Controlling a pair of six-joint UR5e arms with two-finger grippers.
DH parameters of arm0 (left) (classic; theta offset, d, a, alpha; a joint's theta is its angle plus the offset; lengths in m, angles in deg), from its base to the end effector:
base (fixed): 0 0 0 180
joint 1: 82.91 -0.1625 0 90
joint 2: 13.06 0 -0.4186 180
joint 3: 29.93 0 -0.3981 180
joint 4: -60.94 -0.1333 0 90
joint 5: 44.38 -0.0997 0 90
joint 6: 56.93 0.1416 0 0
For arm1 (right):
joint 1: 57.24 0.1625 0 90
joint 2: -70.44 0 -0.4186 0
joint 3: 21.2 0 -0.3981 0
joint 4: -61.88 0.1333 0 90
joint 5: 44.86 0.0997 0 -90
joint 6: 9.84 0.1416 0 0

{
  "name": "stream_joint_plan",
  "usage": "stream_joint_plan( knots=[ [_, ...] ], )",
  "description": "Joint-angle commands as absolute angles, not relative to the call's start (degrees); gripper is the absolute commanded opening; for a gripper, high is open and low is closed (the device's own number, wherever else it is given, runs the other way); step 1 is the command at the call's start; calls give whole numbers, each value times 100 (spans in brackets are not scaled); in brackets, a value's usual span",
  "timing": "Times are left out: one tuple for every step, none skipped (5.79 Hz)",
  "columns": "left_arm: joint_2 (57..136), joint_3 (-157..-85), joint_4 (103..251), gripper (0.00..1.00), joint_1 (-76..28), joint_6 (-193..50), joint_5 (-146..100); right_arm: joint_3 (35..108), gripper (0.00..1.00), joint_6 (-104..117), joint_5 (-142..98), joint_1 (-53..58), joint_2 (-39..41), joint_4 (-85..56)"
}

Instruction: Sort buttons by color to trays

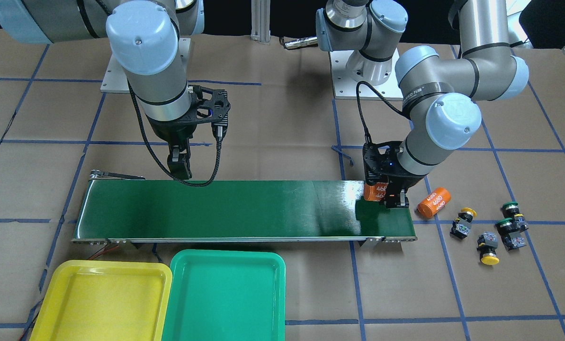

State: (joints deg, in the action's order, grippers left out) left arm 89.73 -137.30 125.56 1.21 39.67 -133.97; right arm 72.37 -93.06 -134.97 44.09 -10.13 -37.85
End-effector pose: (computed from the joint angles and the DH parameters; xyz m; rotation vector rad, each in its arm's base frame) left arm -0.0799 -0.5354 0.2213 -2.1850 -2.1583 -0.0717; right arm 0.2381 -0.5111 0.3388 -2.2838 2.1092 0.0736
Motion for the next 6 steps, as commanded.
stream_joint_plan(
  knots=[
    [8969, -13681, 12528, 83, 173, 3983, -13385, 7284, 100, -9203, -13487, 4410, -1024, -3788],
    [8925, -13672, 12536, 85, 43, 3992, -13394, 7336, 100, -8993, -13486, 4410, -1024, -3788],
    [8846, -13698, 12545, 90, -429, 3897, -13385, 7406, 100, -8991, -13486, 4410, -1016, -3796],
    [8793, -13690, 12545, 91, -1051, 3852, -13385, 7433, 100, -8982, -13478, 4410, -1007, -3988],
    [8732, -13846, 12615, 91, -1571, 3704, -13368, 7485, 100, -8878, -13469, 4419, -981, -4468],
    [8871, -13917, 12537, 91, -1880, 3389, -13376, 7573, 100, -8128, -13486, 4627, -728, -5056]
  ],
)
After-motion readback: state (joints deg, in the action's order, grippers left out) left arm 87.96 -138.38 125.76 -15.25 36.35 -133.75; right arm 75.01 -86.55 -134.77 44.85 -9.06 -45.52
